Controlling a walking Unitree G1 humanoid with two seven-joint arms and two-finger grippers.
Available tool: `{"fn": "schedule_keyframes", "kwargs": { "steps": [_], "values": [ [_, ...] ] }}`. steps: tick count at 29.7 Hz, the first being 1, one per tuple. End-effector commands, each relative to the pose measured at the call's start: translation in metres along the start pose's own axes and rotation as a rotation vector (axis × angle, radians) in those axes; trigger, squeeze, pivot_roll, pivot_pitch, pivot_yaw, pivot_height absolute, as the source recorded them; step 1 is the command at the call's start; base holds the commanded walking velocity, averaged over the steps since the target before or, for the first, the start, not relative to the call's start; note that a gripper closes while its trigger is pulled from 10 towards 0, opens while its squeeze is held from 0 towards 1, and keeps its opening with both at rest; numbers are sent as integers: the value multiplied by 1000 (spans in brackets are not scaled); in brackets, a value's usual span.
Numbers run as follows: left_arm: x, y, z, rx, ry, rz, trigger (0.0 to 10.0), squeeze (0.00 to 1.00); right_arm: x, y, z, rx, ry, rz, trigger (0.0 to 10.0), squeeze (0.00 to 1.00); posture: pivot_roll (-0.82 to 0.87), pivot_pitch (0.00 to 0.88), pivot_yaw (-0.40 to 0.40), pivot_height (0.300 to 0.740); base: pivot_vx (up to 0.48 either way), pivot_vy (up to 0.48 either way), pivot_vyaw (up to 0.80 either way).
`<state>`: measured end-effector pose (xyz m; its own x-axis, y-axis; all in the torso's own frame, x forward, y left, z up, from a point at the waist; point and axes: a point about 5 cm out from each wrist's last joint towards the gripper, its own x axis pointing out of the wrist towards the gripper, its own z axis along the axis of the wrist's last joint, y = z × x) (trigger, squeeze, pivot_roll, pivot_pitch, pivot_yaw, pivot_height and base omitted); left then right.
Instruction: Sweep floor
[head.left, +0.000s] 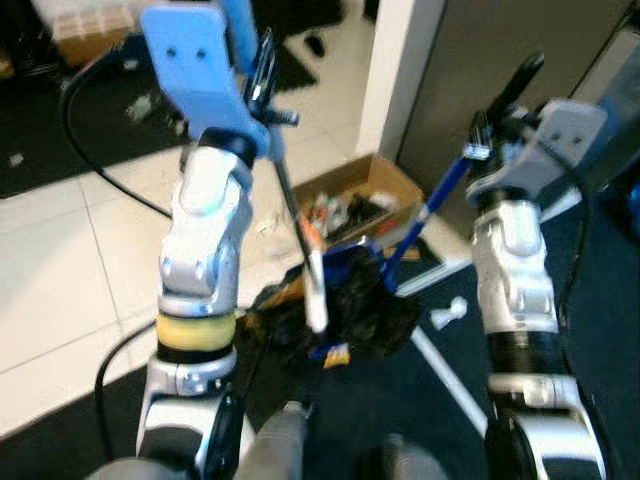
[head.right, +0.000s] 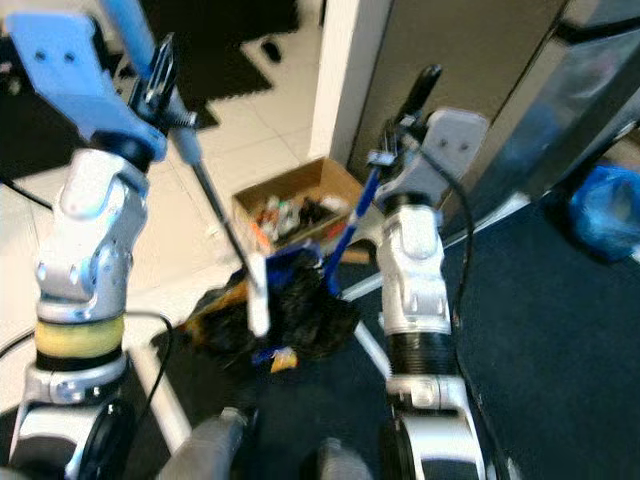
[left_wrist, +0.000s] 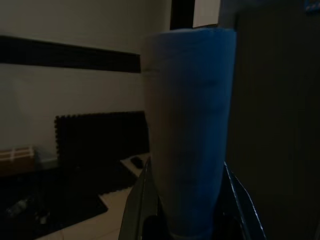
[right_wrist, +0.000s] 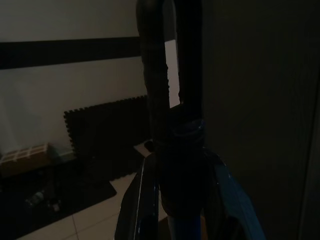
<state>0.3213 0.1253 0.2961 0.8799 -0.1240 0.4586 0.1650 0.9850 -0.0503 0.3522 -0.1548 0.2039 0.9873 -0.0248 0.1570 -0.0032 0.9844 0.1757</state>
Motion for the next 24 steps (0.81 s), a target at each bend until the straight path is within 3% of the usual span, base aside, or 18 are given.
{"fn": "schedule_keyframes", "kwargs": {
  "steps": [1,13,24],
  "values": [
    [0,-2,3,-3,-15,-4,10000,0,1,4,13,30,-60,11,10000,0,136,88,-34,740,0,0,0],
    [-1,-1,1,2,-2,15,10000,0,1,3,11,29,-54,12,10000,0,135,96,-36,740,0,0,0],
    [-1,2,-3,13,19,39,10000,0,0,3,11,30,-54,12,10000,0,133,101,-35,740,452,0,0]
  ]
}}
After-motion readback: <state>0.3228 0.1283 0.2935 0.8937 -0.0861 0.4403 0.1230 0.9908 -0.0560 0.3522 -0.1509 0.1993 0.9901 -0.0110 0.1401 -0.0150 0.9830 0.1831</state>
